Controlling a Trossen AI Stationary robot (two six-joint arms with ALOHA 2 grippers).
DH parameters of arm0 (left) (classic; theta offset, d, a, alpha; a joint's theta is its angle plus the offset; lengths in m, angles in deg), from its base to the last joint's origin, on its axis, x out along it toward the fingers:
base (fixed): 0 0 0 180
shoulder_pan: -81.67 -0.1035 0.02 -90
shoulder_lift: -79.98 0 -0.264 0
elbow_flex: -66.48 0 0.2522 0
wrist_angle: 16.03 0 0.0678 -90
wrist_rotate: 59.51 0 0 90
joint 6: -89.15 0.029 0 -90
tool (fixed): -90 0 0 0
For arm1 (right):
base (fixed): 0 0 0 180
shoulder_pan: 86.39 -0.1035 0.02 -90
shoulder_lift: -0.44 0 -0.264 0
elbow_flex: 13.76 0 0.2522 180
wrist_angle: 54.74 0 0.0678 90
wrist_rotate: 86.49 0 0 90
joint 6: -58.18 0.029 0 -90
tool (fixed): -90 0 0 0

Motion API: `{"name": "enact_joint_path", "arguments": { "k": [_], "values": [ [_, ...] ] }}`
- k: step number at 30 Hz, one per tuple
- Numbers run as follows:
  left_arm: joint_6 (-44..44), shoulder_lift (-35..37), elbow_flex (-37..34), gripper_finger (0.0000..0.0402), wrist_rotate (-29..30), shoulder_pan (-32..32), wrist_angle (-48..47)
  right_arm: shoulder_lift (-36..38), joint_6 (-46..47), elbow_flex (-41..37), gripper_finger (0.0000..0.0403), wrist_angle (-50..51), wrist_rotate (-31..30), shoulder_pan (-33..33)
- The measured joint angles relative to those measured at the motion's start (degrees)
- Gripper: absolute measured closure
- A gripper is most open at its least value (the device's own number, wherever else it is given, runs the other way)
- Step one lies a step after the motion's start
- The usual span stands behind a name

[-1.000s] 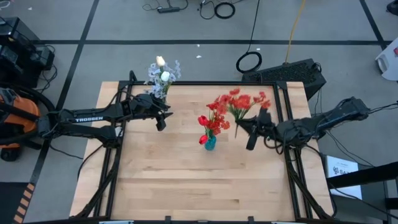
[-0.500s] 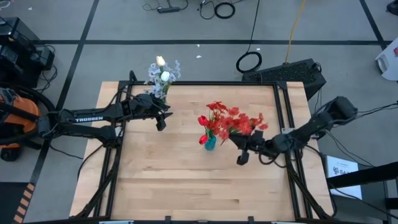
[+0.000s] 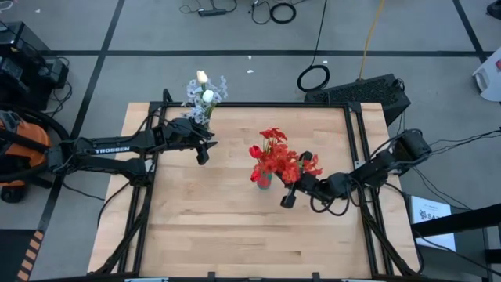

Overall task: Sort flowers into vase by color
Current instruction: Put the red poppies into the blue vase

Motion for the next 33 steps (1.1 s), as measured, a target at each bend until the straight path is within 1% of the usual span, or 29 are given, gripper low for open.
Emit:
{"name": "enact_joint_path", "arguments": {
  "k": [8,13,22,33],
  "values": [
    [-0.1,0.0,0.0,0.0234,0.0,0.0,0.0,-0.5,-0.1,0.1,0.0403,-0.3,-0.9,1.0],
    [0.0,0.0,0.0,0.0234,0.0,0.0,-0.1,-0.5,0.6,0.1,0.0402,1.9,-1.5,1.3],
    [0.0,0.0,0.0,0.0234,0.0,0.0,-0.1,-0.5,11.1,0.1,0.0402,13.3,-0.9,3.0],
    [0.1,0.0,0.0,0.0233,0.0,0.0,-0.1,-0.5,17.3,0.1,0.0402,22.1,-1.0,3.7]
  ]
}}
